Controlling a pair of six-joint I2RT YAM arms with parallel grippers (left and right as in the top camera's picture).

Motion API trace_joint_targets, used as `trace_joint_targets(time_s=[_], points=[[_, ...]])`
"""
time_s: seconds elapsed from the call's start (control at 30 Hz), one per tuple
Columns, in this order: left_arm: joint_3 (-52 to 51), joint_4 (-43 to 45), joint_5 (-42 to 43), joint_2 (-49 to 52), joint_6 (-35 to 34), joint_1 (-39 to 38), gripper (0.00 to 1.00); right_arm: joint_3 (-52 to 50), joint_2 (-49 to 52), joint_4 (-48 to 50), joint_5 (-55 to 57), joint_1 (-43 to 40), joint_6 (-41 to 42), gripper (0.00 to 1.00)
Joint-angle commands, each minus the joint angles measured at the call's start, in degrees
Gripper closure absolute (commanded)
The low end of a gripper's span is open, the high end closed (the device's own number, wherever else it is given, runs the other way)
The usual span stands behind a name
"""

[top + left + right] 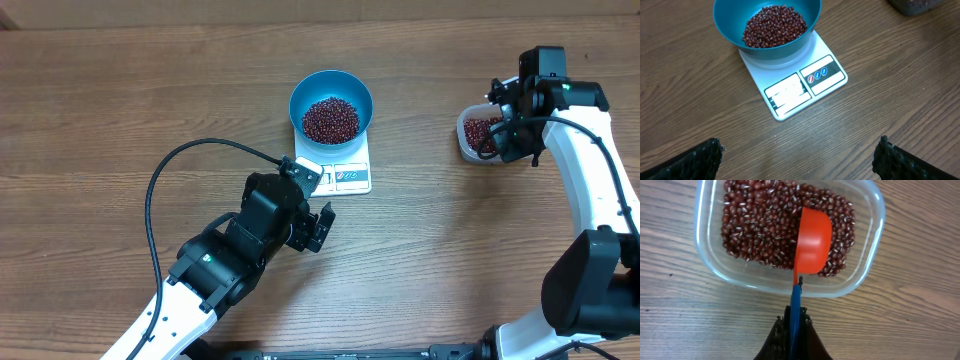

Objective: Scoop item into bowl and weigh 150g on scale
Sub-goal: 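Lower the scoop into the beans in the tub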

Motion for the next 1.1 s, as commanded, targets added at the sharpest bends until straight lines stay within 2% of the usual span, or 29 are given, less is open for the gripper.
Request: trace_joint_targets(time_s=[0.0,0.2,1.07], points=[[0.0,0.0,0.7,0.4,0.9,0.3,0.0,-0.4,0.6,0.5,2.7,-0.3,0.6,0.96],[0.0,0.0,0.7,0.4,0.9,0.3,0.0,-0.4,0.6,-0.4,1.8,-0.3,0.6,0.96],[0.0,0.0,0.7,0.4,0.9,0.3,0.01,-0.4,1.1,-1.0,-16.5,-0.3,-1.6,0.96]])
